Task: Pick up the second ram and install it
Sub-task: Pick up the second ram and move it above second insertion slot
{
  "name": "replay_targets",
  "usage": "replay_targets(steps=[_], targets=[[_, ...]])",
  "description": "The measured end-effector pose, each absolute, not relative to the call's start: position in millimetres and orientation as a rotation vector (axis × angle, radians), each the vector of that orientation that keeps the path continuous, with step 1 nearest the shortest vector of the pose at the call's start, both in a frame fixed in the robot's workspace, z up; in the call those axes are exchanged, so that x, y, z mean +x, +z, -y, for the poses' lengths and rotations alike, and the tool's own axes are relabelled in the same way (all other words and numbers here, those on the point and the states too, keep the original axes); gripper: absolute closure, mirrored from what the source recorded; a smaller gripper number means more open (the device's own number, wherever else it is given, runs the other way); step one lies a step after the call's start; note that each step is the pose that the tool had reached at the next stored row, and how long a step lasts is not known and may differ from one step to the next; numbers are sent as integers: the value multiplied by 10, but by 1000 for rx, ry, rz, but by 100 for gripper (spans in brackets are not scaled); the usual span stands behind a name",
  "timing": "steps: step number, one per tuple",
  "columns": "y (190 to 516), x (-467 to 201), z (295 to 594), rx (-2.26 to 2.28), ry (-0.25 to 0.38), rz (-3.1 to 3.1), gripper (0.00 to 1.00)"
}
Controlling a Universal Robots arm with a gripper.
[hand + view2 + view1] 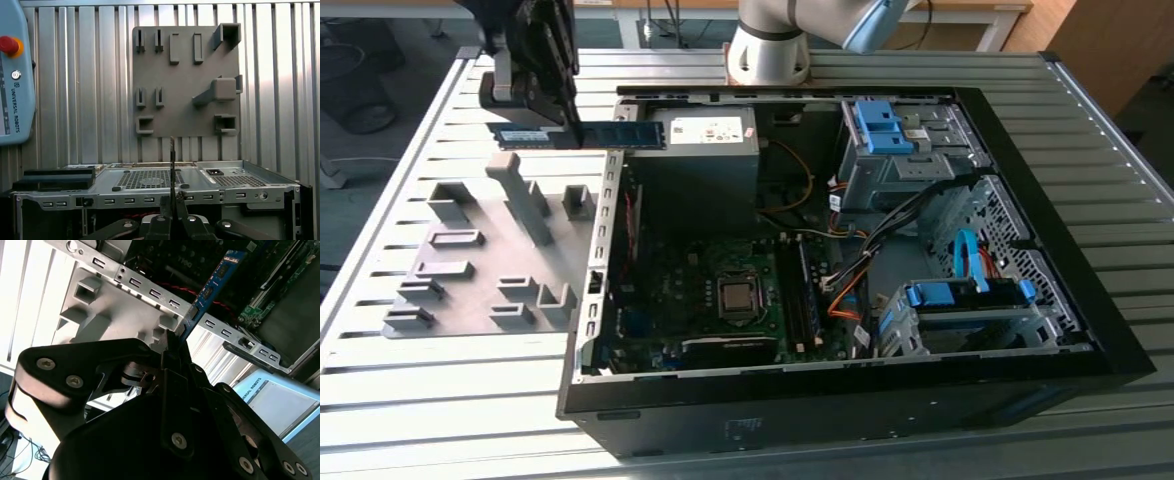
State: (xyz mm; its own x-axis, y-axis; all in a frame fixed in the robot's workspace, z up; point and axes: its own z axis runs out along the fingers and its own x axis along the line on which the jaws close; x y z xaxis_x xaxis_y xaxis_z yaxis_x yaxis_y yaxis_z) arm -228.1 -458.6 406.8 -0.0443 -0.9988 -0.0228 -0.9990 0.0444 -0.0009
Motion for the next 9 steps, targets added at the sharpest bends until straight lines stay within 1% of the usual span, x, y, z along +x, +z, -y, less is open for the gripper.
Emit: replay_targets(steps=[9], targets=[[4068, -2252, 4586, -2160, 24, -2258, 85]])
